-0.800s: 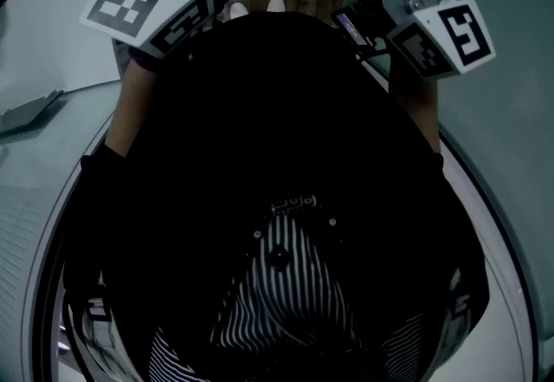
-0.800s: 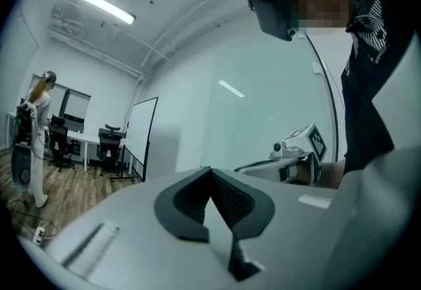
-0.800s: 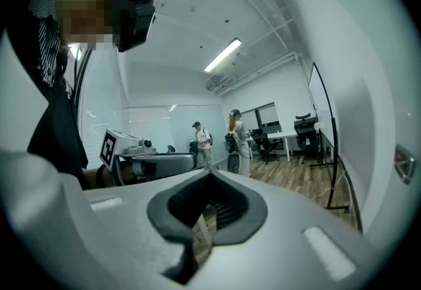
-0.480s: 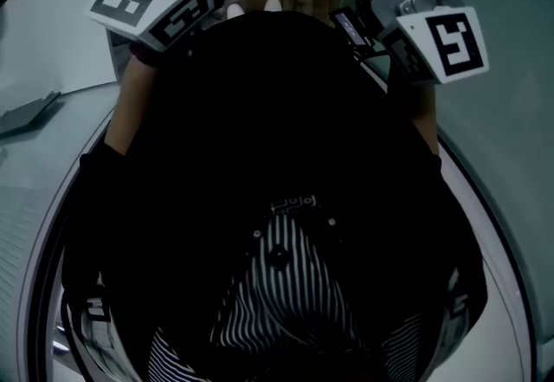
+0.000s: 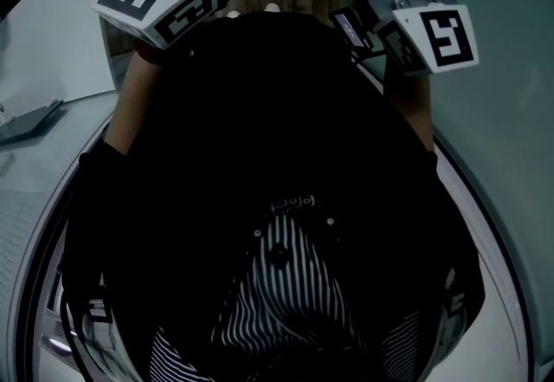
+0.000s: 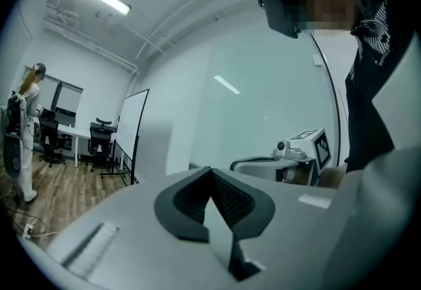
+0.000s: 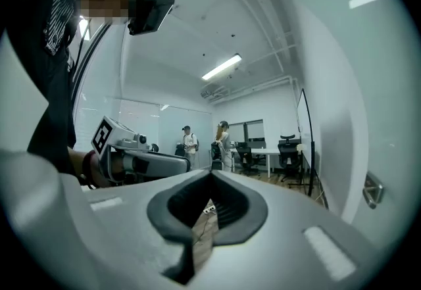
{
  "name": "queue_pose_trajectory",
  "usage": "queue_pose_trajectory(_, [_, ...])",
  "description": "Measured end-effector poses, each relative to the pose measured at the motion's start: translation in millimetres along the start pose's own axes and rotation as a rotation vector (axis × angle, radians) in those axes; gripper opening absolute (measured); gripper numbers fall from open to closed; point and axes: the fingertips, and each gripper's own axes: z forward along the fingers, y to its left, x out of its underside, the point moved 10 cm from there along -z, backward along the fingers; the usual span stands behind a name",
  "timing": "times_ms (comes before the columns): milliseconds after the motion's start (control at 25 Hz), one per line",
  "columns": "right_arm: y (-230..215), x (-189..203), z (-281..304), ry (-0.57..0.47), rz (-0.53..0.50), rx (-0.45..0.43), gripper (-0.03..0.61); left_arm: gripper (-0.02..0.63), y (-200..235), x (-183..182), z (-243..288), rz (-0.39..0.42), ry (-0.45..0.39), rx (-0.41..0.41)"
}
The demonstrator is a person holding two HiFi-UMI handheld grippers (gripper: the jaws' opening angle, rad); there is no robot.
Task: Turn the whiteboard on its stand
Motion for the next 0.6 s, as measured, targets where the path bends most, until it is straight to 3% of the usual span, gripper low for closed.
queue_pose_trajectory(160, [0,-1,-2,0.0,-0.017,0.009,0.002,0.0,1,0,2,-0.021,-0.032,0.011])
queue_pose_trajectory(400, [1,12,2,0.028,0.003,0.025,0.002,0.001,-2,-2,4,0.006,0.011,0.044])
queue_pose_trajectory(600, [-13,22,-1,0.031,0.057,0.012,0.002,0.002,0,9,3,-0.047,-0.008,0.04])
